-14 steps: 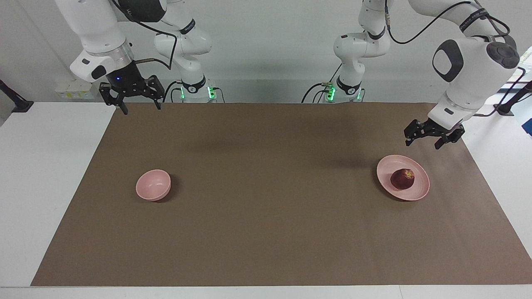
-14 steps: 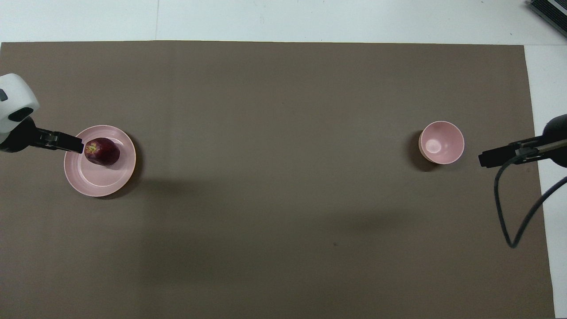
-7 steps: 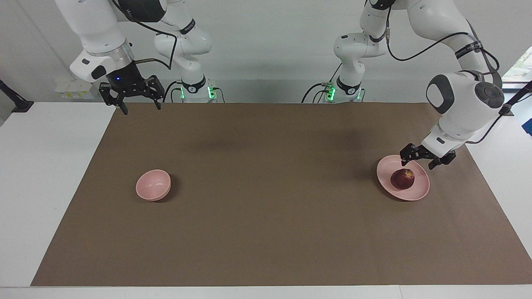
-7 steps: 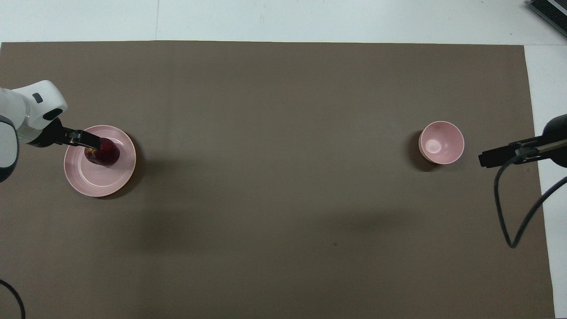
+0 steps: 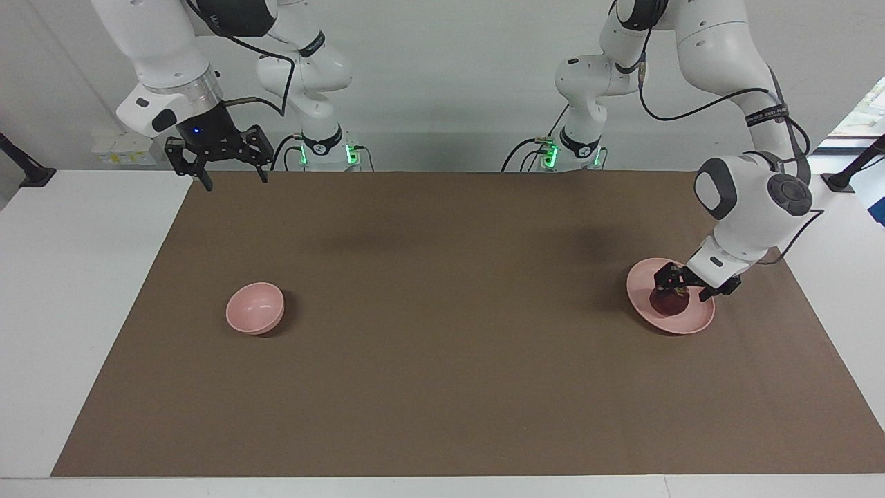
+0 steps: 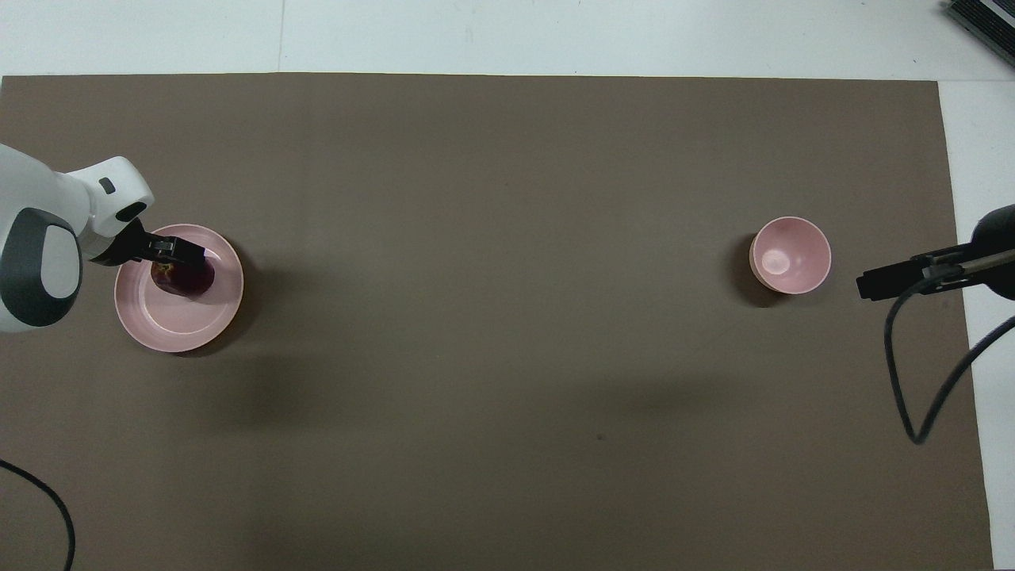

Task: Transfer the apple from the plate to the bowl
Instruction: 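Lower the left gripper onto the red apple on the plate and grasp it, then lift the apple with the left gripper while the right gripper reaches inward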

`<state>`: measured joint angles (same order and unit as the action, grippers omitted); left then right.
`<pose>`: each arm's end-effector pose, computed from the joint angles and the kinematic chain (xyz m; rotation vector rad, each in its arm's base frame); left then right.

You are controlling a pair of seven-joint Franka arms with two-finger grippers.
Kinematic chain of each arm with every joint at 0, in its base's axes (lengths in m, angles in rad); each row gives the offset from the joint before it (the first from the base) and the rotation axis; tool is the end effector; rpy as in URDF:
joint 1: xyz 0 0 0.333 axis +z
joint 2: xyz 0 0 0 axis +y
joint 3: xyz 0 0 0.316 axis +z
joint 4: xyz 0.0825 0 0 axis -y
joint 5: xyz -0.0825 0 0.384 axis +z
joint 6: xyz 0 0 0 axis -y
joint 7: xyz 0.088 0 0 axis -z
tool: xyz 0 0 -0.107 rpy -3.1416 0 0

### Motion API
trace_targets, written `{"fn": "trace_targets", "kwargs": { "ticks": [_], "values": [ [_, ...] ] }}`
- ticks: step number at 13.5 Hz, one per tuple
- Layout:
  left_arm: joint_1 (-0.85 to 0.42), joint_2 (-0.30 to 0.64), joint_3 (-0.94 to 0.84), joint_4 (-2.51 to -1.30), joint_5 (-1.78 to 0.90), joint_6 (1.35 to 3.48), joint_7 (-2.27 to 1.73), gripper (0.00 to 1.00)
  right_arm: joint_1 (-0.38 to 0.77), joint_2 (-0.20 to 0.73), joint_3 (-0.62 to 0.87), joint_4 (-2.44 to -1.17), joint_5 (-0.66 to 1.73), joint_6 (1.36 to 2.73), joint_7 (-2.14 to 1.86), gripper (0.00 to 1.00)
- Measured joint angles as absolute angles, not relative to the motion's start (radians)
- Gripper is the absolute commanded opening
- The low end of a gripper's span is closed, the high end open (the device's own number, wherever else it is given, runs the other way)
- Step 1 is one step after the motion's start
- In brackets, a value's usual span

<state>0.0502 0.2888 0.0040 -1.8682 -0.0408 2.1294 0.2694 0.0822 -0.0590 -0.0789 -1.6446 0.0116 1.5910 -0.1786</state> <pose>0.6188 0.0316 0.3594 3.0898 -0.2995 -0.0340 0.5375 0.0017 0.6235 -3.1129 -0.2838 -0.0103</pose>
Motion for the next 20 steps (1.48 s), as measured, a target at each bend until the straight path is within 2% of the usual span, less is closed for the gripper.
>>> {"fn": "trace_targets", "kwargs": {
  "ticks": [16,17,18,19,20],
  "values": [
    [0.053,0.312,0.004,-1.916,-0.044,2.188,0.269,1.0,0.087,-0.059,-0.069,-1.649,0.012,1.584,-0.154,1.0],
    [0.053,0.318,0.004,-1.916,-0.044,2.191,0.269,0.92,0.088,-0.059,-0.068,-1.651,0.013,1.584,-0.131,1.0],
    [0.053,0.323,0.004,-1.917,-0.044,2.194,0.269,0.58,0.088,-0.059,-0.066,-1.654,0.015,1.577,-0.117,1.0],
    [0.053,0.327,0.004,-1.918,-0.044,2.197,0.27,0.09,0.088,-0.06,-0.065,-1.663,0.023,1.569,-0.109,1.0],
    [0.053,0.329,0.004,-1.918,-0.044,2.198,0.27,0.0,0.088,-0.067,-0.064,-1.684,0.034,1.566,-0.105,1.0]
  ]
}}
